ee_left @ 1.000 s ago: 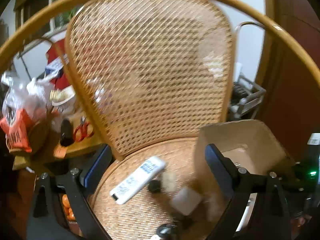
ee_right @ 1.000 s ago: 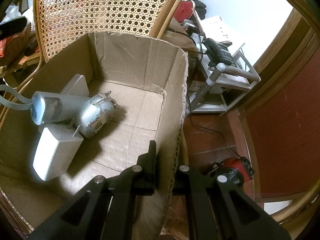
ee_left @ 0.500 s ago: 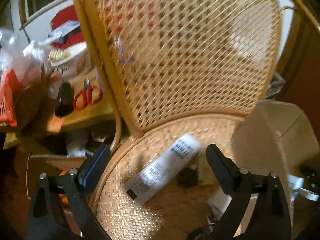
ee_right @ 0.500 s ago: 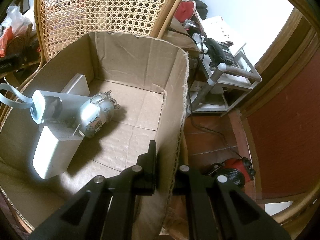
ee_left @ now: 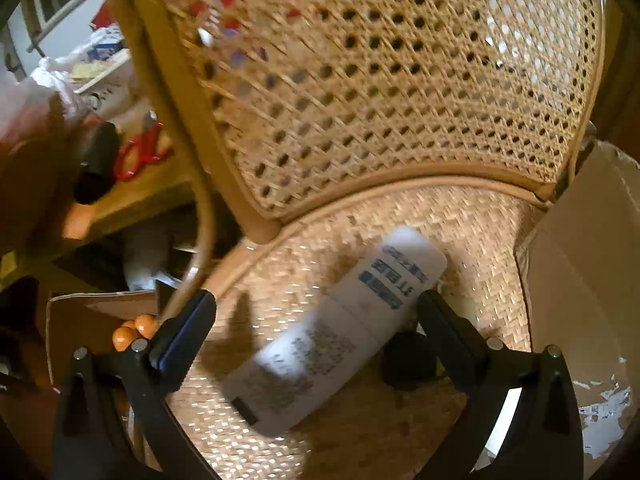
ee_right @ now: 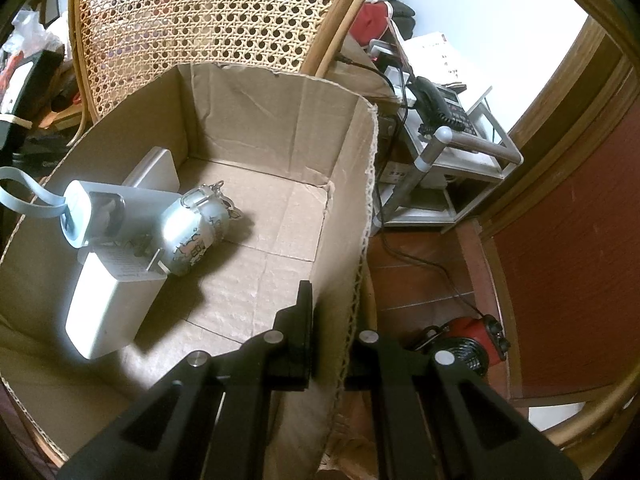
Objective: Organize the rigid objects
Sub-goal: 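Return the left tool to the seat toward the white lotion tube, then grasp the white lotion tube with the left tool and lift it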
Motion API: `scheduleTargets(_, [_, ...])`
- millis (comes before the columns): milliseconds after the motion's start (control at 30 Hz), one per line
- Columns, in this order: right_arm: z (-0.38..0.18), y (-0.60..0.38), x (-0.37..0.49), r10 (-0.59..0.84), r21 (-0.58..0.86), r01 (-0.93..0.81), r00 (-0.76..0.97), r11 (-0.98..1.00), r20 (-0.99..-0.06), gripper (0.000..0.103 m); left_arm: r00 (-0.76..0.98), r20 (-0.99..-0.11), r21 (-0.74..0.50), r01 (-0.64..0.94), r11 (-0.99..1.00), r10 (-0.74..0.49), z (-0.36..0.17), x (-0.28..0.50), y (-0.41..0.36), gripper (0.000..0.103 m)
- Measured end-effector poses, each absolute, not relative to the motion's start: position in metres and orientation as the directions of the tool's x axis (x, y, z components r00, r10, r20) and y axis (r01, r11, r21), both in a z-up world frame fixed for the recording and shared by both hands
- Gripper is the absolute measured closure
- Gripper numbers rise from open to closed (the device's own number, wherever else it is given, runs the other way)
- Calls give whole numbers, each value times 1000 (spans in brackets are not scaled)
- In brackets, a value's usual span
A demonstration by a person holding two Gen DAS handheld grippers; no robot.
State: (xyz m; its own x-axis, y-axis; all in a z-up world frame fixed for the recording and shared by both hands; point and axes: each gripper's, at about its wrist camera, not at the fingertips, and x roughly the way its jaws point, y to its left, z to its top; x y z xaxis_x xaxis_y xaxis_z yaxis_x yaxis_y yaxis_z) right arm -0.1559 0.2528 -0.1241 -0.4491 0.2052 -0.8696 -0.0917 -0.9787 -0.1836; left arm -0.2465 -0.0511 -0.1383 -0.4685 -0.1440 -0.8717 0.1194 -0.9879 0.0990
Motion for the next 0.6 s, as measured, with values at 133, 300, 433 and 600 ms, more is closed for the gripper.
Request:
scheduleTargets(133, [-124, 250, -156, 207, -186, -90, -450, -978, -869, 94, -470, -869, 120, 106, -987, -156, -148, -250, -45, 2])
scheduleTargets(300, [-123, 250, -156, 202, -177, -98, -448, -979, -871, 94, -446, -888, 50, 146, -988, -111, -152, -255, -54, 2])
scheduleTargets(433, [-123, 251, -156, 201, -175, -98, -448, -980, -871, 94, -415, -906, 0, 191, -982, -81, -155, -262, -65, 3])
scheduleTargets(600, [-123, 253, -155, 201, -175, -98, -449, -980, -871, 94, -421, -896, 44, 235, -971, -143, -152, -259, -61, 26])
